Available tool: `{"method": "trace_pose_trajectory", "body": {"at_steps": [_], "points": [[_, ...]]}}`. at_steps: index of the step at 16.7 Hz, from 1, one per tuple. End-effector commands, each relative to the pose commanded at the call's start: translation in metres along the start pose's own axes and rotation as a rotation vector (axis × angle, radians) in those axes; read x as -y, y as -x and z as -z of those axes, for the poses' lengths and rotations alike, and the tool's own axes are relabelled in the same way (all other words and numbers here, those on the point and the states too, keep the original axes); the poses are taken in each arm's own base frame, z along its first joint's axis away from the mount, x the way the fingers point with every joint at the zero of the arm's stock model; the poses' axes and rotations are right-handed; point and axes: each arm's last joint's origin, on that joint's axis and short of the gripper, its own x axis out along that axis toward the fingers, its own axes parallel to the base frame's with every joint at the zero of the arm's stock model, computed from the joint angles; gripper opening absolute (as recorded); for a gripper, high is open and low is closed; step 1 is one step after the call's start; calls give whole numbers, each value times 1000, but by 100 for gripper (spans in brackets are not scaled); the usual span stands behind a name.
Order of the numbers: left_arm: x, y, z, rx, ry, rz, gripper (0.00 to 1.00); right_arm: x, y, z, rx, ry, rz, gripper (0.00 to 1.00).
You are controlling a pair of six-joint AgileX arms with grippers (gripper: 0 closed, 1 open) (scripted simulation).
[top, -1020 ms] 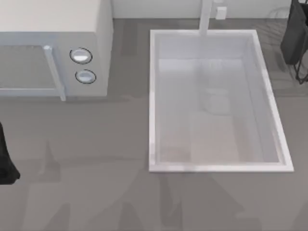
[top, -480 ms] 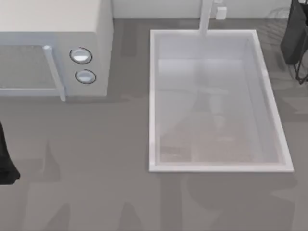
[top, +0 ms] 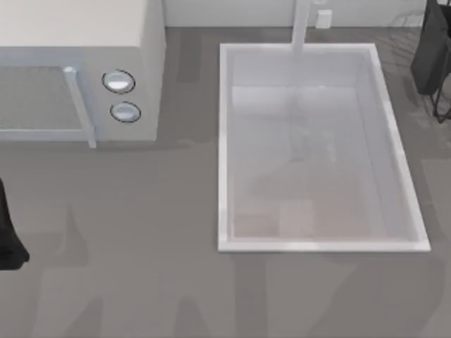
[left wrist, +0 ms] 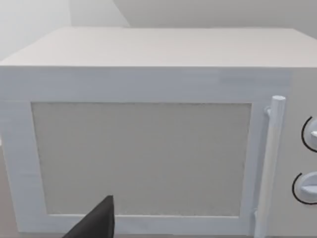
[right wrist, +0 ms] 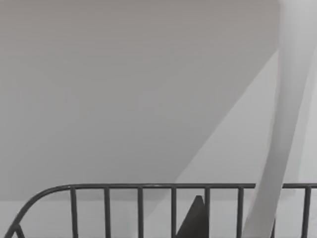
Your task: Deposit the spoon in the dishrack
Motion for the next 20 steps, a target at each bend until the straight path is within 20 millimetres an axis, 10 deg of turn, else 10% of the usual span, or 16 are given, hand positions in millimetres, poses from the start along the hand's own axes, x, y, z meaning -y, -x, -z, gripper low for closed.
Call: {"method": "trace_pose_trajectory", "body": {"at_steps": [2, 15, 20], "points": [[0, 0, 0, 0, 0, 0, 100, 0, 0, 0, 0, 0, 0, 0], [0, 0, 0, 0, 0, 0, 100, 0, 0, 0, 0, 0, 0, 98], [0, 0, 0, 0, 0, 0, 100, 0, 0, 0, 0, 0, 0, 100]]}}
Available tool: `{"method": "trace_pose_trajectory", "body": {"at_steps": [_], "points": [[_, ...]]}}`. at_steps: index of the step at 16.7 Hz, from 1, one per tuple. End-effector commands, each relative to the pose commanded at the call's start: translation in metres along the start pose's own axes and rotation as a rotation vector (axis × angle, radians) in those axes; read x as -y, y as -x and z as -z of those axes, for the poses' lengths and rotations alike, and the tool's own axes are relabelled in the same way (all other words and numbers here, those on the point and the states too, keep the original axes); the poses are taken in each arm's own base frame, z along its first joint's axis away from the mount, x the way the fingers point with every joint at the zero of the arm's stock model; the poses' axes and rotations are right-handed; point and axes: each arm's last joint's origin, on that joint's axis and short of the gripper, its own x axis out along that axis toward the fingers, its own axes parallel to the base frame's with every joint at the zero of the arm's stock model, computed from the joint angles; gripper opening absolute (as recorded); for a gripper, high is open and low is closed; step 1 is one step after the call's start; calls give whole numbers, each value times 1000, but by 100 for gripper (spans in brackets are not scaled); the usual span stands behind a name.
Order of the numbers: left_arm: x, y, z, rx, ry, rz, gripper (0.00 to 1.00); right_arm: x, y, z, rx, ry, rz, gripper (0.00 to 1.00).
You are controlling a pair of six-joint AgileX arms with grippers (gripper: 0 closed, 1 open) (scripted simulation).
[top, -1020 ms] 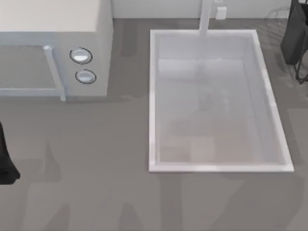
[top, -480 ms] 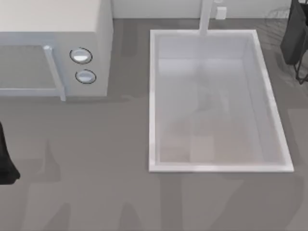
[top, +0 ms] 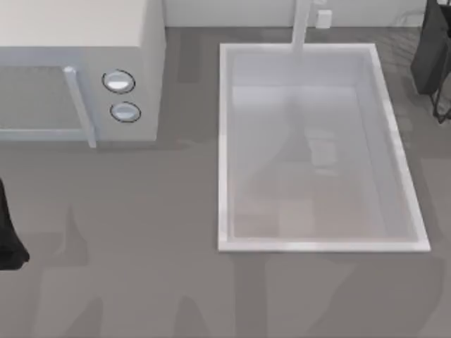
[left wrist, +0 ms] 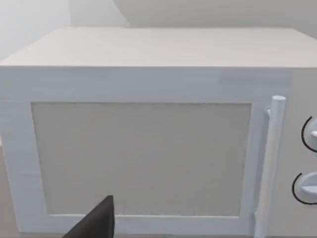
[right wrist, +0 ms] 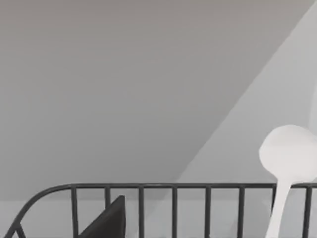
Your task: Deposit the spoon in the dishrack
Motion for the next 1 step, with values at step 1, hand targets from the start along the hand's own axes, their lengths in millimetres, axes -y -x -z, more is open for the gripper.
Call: {"method": "trace_pose_trajectory", "body": {"at_steps": [1], "points": [[0, 0, 0, 0, 0, 0, 100, 0, 0, 0, 0, 0, 0, 100]]}}
